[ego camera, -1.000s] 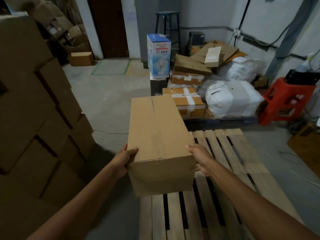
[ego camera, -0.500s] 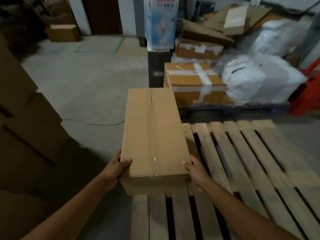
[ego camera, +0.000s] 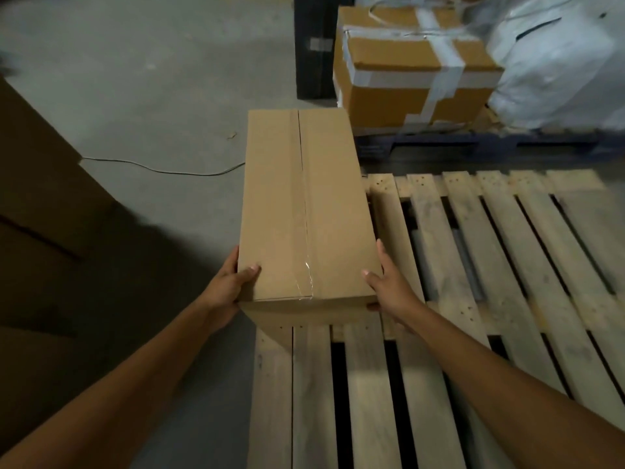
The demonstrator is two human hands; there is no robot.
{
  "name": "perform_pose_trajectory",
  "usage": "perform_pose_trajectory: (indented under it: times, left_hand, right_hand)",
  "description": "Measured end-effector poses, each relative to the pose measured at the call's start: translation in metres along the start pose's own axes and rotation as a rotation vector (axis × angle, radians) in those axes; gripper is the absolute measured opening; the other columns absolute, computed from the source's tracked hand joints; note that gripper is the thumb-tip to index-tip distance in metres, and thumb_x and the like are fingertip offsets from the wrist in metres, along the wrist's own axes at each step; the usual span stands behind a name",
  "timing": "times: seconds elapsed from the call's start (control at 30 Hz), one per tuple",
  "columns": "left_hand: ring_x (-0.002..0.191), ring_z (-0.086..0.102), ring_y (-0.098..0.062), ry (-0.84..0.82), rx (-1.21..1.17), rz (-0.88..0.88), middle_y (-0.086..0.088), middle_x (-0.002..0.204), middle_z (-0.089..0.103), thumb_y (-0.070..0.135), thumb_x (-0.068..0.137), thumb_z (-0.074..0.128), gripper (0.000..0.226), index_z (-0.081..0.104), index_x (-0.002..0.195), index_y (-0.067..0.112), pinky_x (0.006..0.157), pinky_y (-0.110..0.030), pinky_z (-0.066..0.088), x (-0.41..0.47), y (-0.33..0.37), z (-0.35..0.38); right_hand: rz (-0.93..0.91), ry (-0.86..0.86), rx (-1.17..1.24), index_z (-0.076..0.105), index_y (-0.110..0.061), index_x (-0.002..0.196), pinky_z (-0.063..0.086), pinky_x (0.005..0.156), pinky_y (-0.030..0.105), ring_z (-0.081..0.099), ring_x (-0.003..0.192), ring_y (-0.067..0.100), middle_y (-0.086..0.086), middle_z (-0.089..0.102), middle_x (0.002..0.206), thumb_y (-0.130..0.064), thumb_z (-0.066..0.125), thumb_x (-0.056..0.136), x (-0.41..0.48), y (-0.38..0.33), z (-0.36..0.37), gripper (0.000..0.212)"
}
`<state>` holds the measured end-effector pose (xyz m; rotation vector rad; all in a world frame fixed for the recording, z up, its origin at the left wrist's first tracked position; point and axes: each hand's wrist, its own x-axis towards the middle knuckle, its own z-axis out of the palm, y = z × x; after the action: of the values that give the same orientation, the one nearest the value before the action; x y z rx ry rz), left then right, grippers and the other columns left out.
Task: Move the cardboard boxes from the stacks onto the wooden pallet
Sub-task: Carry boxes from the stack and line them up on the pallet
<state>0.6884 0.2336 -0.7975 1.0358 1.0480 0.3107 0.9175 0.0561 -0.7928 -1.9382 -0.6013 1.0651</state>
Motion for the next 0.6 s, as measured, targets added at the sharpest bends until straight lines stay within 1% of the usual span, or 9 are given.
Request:
perform_pose_trajectory:
  times: [0.1, 0.23, 0.3, 0.37, 0.4, 0.43, 0.5, 0.6]
  left_hand:
    - [0.121, 0.052, -0.031, -0.016, 0.014, -0.006, -0.005, 0.135, 0.053, 0.015, 0.103, 0.048, 0.047, 0.040, 0.142, 0.041, 0.088, -0.043, 0.047, 0.010, 0.008, -0.003]
    - [0.117, 0.053, -0.030, -0.031, 0.006, -0.007, -0.005, 0.136, 0.053, 0.014, 0.103, 0.047, 0.050, 0.039, 0.146, 0.040, 0.082, -0.040, 0.047, 0.012, 0.007, -0.005]
    - [0.118, 0.053, -0.030, -0.025, 0.010, 0.000, -0.005, 0.136, 0.054, 0.013, 0.103, 0.047, 0.051, 0.040, 0.146, 0.038, 0.082, -0.040, 0.047, 0.013, 0.006, -0.006]
    - [0.121, 0.053, -0.032, -0.032, 0.023, 0.009, -0.006, 0.136, 0.055, 0.012, 0.102, 0.049, 0.049, 0.041, 0.144, 0.037, 0.085, -0.043, 0.048, 0.013, 0.005, -0.008]
    - [0.122, 0.053, -0.033, -0.041, 0.024, 0.013, -0.006, 0.136, 0.055, 0.012, 0.102, 0.050, 0.050, 0.042, 0.144, 0.036, 0.087, -0.044, 0.048, 0.014, 0.004, -0.009]
    - [0.124, 0.054, -0.034, -0.051, 0.025, 0.018, -0.007, 0.137, 0.056, 0.012, 0.101, 0.050, 0.051, 0.042, 0.145, 0.036, 0.090, -0.047, 0.049, 0.015, 0.002, -0.010]
    - [0.125, 0.054, -0.036, -0.058, 0.038, 0.029, -0.008, 0.137, 0.057, 0.012, 0.100, 0.052, 0.053, 0.042, 0.146, 0.037, 0.096, -0.052, 0.049, 0.016, 0.002, -0.013]
    - [0.124, 0.054, -0.034, -0.068, 0.084, 0.042, -0.007, 0.136, 0.056, 0.012, 0.101, 0.052, 0.053, 0.040, 0.146, 0.037, 0.098, -0.053, 0.048, 0.015, 0.005, -0.014]
  right_hand:
    - [-0.008, 0.007, -0.040, -0.003, -0.033, 0.161, 0.022, 0.120, 0.038, 0.019, 0.153, 0.018, -0.005, 0.014, 0.168, -0.017, 0.045, 0.108, 0.008, -0.008, 0.001, 0.073]
    - [-0.001, 0.015, -0.071, -0.004, -0.033, 0.161, 0.022, 0.121, 0.042, 0.018, 0.154, 0.021, -0.004, 0.012, 0.169, -0.017, 0.044, 0.108, 0.009, -0.009, 0.004, 0.074]
    - [0.008, 0.003, -0.070, -0.003, -0.031, 0.161, 0.020, 0.120, 0.037, 0.017, 0.153, 0.020, -0.003, 0.013, 0.169, -0.016, 0.044, 0.108, 0.007, -0.008, 0.004, 0.073]
    - [0.010, -0.013, -0.087, -0.003, -0.028, 0.162, 0.018, 0.115, 0.027, 0.017, 0.153, 0.018, -0.003, 0.012, 0.169, -0.015, 0.044, 0.108, 0.004, -0.006, 0.002, 0.073]
    - [0.012, -0.021, -0.091, -0.003, -0.027, 0.162, 0.018, 0.113, 0.026, 0.017, 0.153, 0.018, -0.003, 0.012, 0.169, -0.014, 0.043, 0.108, 0.004, -0.005, 0.001, 0.072]
    - [0.015, -0.031, -0.089, -0.004, -0.027, 0.162, 0.019, 0.114, 0.027, 0.018, 0.153, 0.018, -0.002, 0.013, 0.168, -0.015, 0.043, 0.108, 0.004, -0.006, 0.000, 0.072]
    - [0.034, -0.046, -0.078, -0.006, -0.029, 0.161, 0.022, 0.118, 0.034, 0.021, 0.152, 0.022, -0.002, 0.015, 0.168, -0.017, 0.043, 0.108, 0.005, -0.008, 0.001, 0.073]
    - [0.063, -0.047, -0.087, -0.009, -0.033, 0.161, 0.032, 0.118, 0.043, 0.031, 0.148, 0.025, 0.000, 0.021, 0.166, -0.020, 0.047, 0.107, 0.005, -0.009, 0.004, 0.079]
